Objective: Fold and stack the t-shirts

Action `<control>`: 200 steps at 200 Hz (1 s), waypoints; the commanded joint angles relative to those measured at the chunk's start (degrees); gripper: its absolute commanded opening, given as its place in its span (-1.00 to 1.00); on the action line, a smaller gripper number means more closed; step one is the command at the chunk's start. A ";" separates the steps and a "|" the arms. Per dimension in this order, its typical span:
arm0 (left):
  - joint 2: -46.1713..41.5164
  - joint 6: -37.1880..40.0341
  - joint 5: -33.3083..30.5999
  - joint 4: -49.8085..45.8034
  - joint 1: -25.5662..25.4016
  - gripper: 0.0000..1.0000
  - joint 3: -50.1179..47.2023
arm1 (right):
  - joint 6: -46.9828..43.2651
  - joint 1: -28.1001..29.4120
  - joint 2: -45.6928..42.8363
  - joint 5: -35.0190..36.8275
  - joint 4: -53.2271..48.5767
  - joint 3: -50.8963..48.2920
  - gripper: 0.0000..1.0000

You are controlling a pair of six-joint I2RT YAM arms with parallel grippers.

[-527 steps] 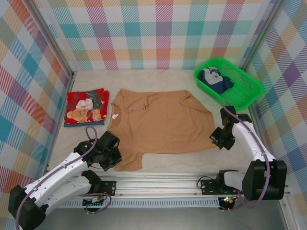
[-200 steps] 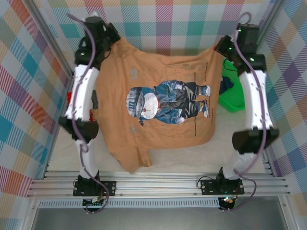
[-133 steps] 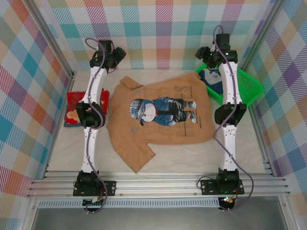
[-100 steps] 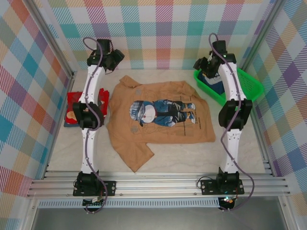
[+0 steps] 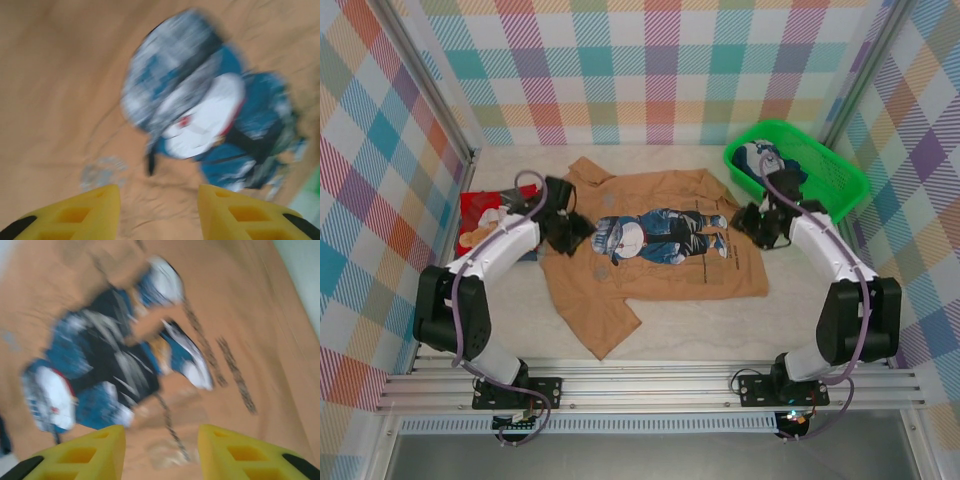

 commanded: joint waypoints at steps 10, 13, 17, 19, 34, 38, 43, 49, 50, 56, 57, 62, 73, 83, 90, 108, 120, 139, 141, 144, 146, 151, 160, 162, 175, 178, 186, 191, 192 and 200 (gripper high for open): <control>-1.01 -4.09 0.12 2.10 -2.31 -0.14 -8.24 | 5.39 -0.30 -1.99 0.12 0.10 -9.59 -0.20; -1.07 -4.22 -0.43 2.21 -2.30 -0.14 -8.93 | 5.69 -0.55 -1.77 0.16 0.12 -10.10 -0.20; -1.26 -4.24 -1.14 2.46 -2.30 -0.14 -9.63 | 6.20 -0.87 -1.35 0.07 0.33 -10.66 -0.21; -1.31 -4.28 -1.56 2.51 -2.30 -0.14 -10.01 | 6.42 -1.07 -1.08 -0.06 0.36 -10.90 -0.21; -1.30 -5.09 -2.86 3.86 -1.75 -0.14 -12.38 | 7.93 -2.64 1.10 -0.33 0.48 -11.80 -0.25; -1.10 -5.12 -3.12 4.43 -1.63 -0.14 -12.89 | 8.17 -3.02 1.59 -0.47 0.95 -11.93 -0.26; -1.04 -5.00 -3.56 4.93 -1.45 -0.15 -13.41 | 8.15 -3.37 2.21 -0.57 1.52 -11.95 -0.26; -0.85 -4.59 -4.28 5.33 -1.30 -0.15 -13.77 | 8.18 -3.73 3.01 -0.34 1.42 -11.60 -0.27; -0.72 -4.50 -4.36 5.29 -1.23 -0.15 -13.79 | 8.21 -3.77 3.12 -0.24 1.33 -11.46 -0.28; -0.30 -4.14 -5.34 5.17 -0.88 -0.15 -13.86 | 8.31 -4.06 3.94 0.48 0.71 -10.74 -0.30; -0.23 -4.06 -5.50 5.17 -0.80 -0.15 -13.92 | 8.31 -4.11 4.02 0.57 0.63 -10.64 -0.30; 0.18 -3.68 -5.97 5.05 -0.38 -0.15 -13.97 | 8.24 -4.33 4.62 1.09 0.06 -10.10 -0.32; 1.01 -3.20 -7.26 4.39 0.65 -0.17 -13.93 | 8.40 -4.73 5.92 2.84 -1.67 -9.00 -0.33; 1.33 -2.73 -8.38 4.55 1.64 -0.17 -14.22 | 8.72 -5.03 7.37 3.29 -2.85 -8.62 -0.33; 1.71 -2.14 -9.28 4.27 2.27 -0.17 -14.16 | 8.91 -5.17 8.84 3.07 -3.95 -8.23 -0.34; 2.84 -0.58 -11.27 2.66 3.84 -0.17 -14.06 | 9.67 -4.89 11.29 2.07 -5.11 -9.03 -0.38; 3.19 -0.06 -11.34 2.35 4.61 -0.18 -14.98 | 10.77 -4.10 11.12 2.69 -6.05 -10.25 -0.39; 1.98 0.24 -13.51 0.56 4.59 -0.19 -16.60 | 12.22 -2.82 9.22 3.53 -7.11 -12.36 -0.37; 1.57 0.20 -13.71 0.37 4.63 -0.20 -16.83 | 12.37 -2.61 9.01 3.71 -7.36 -12.49 -0.37; 1.00 0.16 -14.15 0.21 4.64 -0.20 -17.26 | 12.66 -2.40 8.69 3.80 -7.76 -12.74 -0.37; 0.64 0.03 -14.48 -0.07 4.64 -0.20 -17.43 | 12.81 -2.16 8.44 3.86 -8.03 -12.87 -0.37; -0.23 -0.22 -15.24 -0.67 4.64 -0.20 -17.90 | 13.08 -1.76 7.71 3.91 -8.41 -13.28 -0.37; -1.75 -0.58 -16.12 -1.41 4.72 -0.22 -18.54 | 13.66 -0.82 6.51 4.15 -9.10 -13.91 -0.35; -2.09 -0.64 -16.12 -1.35 4.73 -0.21 -18.72 | 13.78 -0.62 6.23 4.17 -9.31 -13.95 -0.35; -3.20 -0.56 -14.57 0.01 4.73 -0.20 -19.49 | 14.12 -0.03 4.74 4.73 -9.60 -14.47 -0.31; -3.34 -0.41 -13.95 0.43 4.73 -0.18 -19.49 | 13.96 -0.02 4.40 4.83 -9.30 -14.61 -0.30; -3.76 0.43 -12.70 1.36 4.45 -0.12 -18.82 | 13.62 -0.02 3.73 6.01 -9.28 -14.20 -0.28; -4.16 1.27 -12.06 1.72 3.94 -0.08 -17.99 | 13.13 -0.02 3.66 6.72 -9.30 -13.65 -0.27; -4.26 1.50 -11.98 1.73 3.85 -0.07 -17.78 | 13.01 -0.02 3.67 6.77 -9.25 -13.50 -0.27; -5.03 3.04 -11.66 0.82 3.06 -0.01 -15.83 | 11.35 -0.12 3.90 7.09 -9.17 -11.94 -0.26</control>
